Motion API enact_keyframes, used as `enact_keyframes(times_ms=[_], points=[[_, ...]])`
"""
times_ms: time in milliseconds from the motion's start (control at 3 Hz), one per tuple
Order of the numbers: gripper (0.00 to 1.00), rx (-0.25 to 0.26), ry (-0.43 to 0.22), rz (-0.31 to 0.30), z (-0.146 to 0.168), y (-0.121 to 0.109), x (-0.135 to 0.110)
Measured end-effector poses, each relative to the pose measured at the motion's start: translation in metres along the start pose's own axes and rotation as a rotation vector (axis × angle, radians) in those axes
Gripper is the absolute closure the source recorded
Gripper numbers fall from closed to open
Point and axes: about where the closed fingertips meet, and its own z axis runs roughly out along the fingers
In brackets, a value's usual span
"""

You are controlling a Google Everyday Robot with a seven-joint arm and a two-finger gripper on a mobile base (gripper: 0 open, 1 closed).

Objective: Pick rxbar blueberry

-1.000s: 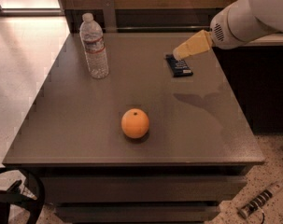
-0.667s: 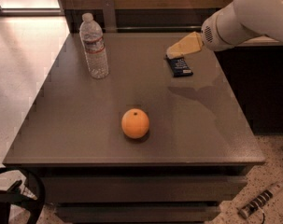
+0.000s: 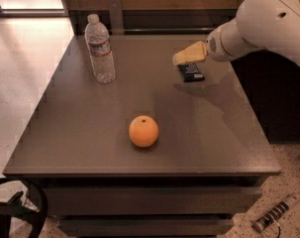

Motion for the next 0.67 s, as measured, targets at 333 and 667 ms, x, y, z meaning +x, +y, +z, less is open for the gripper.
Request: enact_keyframes(times_ms=[333,667], points=[[0.00,-0.017,0.016,0.028,0.025,-0.002,0.008],[0.00,-0.027,0.028,0.032,0.048,-0.001,0.013]])
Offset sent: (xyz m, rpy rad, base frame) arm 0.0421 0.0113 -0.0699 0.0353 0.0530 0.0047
